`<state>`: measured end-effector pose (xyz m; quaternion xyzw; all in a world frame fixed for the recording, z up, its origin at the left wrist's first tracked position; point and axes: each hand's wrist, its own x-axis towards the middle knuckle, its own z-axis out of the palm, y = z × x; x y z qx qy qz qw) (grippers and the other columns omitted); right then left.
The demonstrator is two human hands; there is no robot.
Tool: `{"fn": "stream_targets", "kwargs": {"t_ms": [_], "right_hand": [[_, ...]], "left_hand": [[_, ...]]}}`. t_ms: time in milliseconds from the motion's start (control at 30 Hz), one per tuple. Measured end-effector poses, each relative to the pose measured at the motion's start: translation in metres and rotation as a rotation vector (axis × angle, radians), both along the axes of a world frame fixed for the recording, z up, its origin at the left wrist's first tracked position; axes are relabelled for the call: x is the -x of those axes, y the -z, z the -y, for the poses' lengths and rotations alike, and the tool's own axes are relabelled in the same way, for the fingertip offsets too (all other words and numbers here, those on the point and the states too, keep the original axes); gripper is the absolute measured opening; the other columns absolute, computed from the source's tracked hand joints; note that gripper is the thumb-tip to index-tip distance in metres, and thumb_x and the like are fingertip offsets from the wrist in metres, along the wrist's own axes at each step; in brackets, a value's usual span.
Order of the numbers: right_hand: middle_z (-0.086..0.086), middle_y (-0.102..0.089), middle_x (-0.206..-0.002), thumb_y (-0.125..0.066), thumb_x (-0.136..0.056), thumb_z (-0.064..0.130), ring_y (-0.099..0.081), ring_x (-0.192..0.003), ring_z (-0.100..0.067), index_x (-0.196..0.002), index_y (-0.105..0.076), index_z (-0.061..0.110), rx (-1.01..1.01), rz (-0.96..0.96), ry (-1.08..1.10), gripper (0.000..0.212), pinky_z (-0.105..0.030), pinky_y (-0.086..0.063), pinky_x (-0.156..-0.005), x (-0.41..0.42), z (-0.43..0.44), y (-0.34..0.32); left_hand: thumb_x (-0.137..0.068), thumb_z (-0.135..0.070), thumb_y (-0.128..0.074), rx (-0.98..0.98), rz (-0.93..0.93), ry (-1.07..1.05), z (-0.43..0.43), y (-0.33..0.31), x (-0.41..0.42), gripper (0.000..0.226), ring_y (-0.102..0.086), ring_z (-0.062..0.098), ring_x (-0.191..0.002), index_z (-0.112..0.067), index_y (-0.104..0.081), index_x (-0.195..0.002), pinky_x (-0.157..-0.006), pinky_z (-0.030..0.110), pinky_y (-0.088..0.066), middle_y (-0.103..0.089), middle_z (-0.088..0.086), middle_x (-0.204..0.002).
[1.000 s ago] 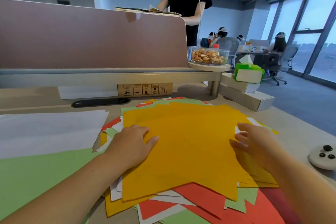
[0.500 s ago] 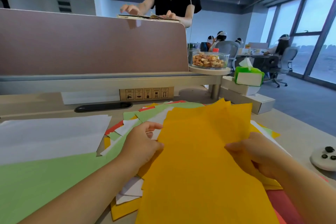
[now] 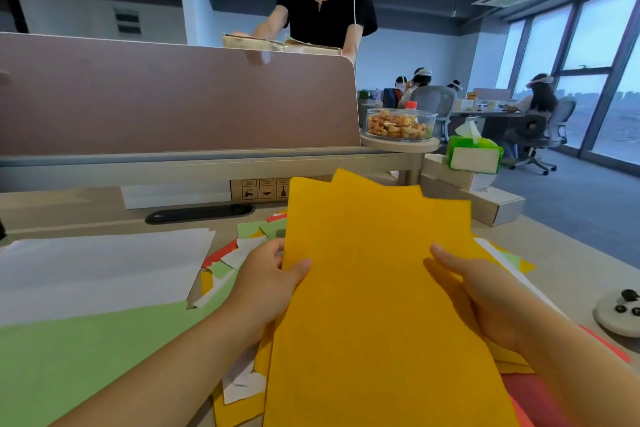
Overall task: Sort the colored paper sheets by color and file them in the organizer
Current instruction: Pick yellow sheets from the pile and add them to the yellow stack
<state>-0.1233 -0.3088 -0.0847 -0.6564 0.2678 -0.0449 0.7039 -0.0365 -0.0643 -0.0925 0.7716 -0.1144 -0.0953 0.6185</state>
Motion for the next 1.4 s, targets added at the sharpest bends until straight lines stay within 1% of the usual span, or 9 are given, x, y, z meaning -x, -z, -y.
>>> {"fn": "stream_targets", "kwargs": {"t_ms": [100,200,333,433,633,933,1067,1233,1400], "right_hand": [[-0.011,-0.071,-0.076,-0.065,-0.087,0.017,-0.061,-0.074,-0.028,-0.103,-0.064,0.002,0.052,-0.085,-0.136,0.022,-0.032,-0.047,-0.070,0.001,-0.007,0.003],[-0.018,-0.072,-0.077,-0.053,-0.092,0.002,-0.066,-0.072,-0.032,-0.096,-0.062,-0.004,0.117,-0.039,-0.140,0.012,-0.040,-0.056,-0.074,0.001,-0.009,0.005],[0.002,-0.062,-0.042,-0.051,-0.094,0.000,-0.063,-0.046,-0.016,-0.072,-0.050,0.021,0.182,0.094,-0.046,0.030,-0.022,-0.048,-0.043,0.004,-0.010,-0.004],[-0.005,-0.070,-0.056,-0.053,-0.094,0.009,-0.064,-0.065,-0.027,-0.078,-0.054,0.018,0.054,0.114,-0.066,0.018,-0.035,-0.052,-0.061,0.004,-0.012,-0.013],[-0.023,-0.064,-0.081,-0.059,-0.089,0.007,-0.052,-0.063,-0.031,-0.106,-0.063,-0.005,0.223,0.002,-0.112,0.021,-0.034,-0.040,-0.057,0.007,-0.020,-0.001],[0.005,-0.075,-0.087,-0.056,-0.092,0.013,-0.070,-0.082,-0.015,-0.105,-0.065,0.018,0.394,0.469,-0.020,0.017,-0.035,-0.052,-0.071,0.013,-0.039,-0.069],[0.007,-0.073,-0.097,-0.058,-0.083,0.030,-0.068,-0.092,-0.017,-0.105,-0.061,0.027,0.346,0.595,-0.060,0.022,-0.039,-0.052,-0.080,0.019,-0.054,-0.091],[0.005,-0.070,-0.104,-0.056,-0.084,0.031,-0.066,-0.098,-0.021,-0.102,-0.059,0.032,0.327,0.667,-0.041,0.018,-0.048,-0.052,-0.086,0.024,-0.066,-0.102],[0.008,-0.071,-0.105,-0.063,-0.072,0.034,-0.068,-0.096,-0.017,-0.104,-0.057,0.038,0.276,0.756,-0.082,0.033,-0.044,-0.054,-0.083,0.034,-0.071,-0.108]], "left_hand": [[-0.095,-0.033,-0.054,0.025,0.017,-0.105,-0.003,0.001,0.000,0.013,-0.064,0.019,-0.097,-0.026,-0.056,-0.106,-0.092,0.047,-0.051,-0.066,-0.003,-0.104],[-0.094,-0.034,-0.054,0.048,-0.111,-0.060,-0.005,-0.003,-0.003,0.018,-0.063,0.023,-0.097,-0.025,-0.054,-0.110,-0.083,0.043,-0.053,-0.065,0.002,-0.106],[-0.094,-0.012,-0.056,-0.002,-0.187,0.098,-0.007,-0.013,-0.008,0.020,-0.065,0.018,-0.086,-0.024,-0.056,-0.111,-0.060,0.030,-0.049,-0.068,0.002,-0.101],[-0.095,-0.010,-0.054,-0.026,-0.167,0.066,-0.011,-0.015,-0.014,0.017,-0.064,0.023,-0.091,-0.019,-0.059,-0.109,-0.068,0.034,-0.050,-0.069,0.006,-0.102],[-0.095,-0.005,-0.051,-0.124,-0.253,0.117,-0.016,-0.015,-0.013,0.024,-0.063,0.031,-0.099,-0.023,-0.058,-0.110,-0.085,0.045,-0.051,-0.068,0.011,-0.108],[-0.095,-0.018,-0.054,0.126,0.166,0.122,-0.031,-0.092,0.004,0.023,-0.068,0.019,-0.099,-0.027,-0.058,-0.116,-0.085,0.040,-0.054,-0.070,-0.002,-0.110],[-0.093,-0.031,-0.054,0.113,0.234,0.094,-0.041,-0.109,0.008,0.022,-0.068,0.016,-0.093,-0.021,-0.060,-0.112,-0.072,0.029,-0.054,-0.071,-0.001,-0.105],[-0.083,-0.048,-0.059,0.125,0.324,0.005,-0.046,-0.110,0.021,0.043,-0.065,0.028,-0.097,-0.014,-0.061,-0.109,-0.089,0.051,-0.052,-0.068,0.011,-0.105],[-0.070,-0.044,-0.065,0.262,0.305,0.085,-0.047,-0.112,0.033,0.043,-0.069,0.018,-0.094,-0.023,-0.066,-0.108,-0.079,0.036,-0.056,-0.074,-0.004,-0.099]]}}
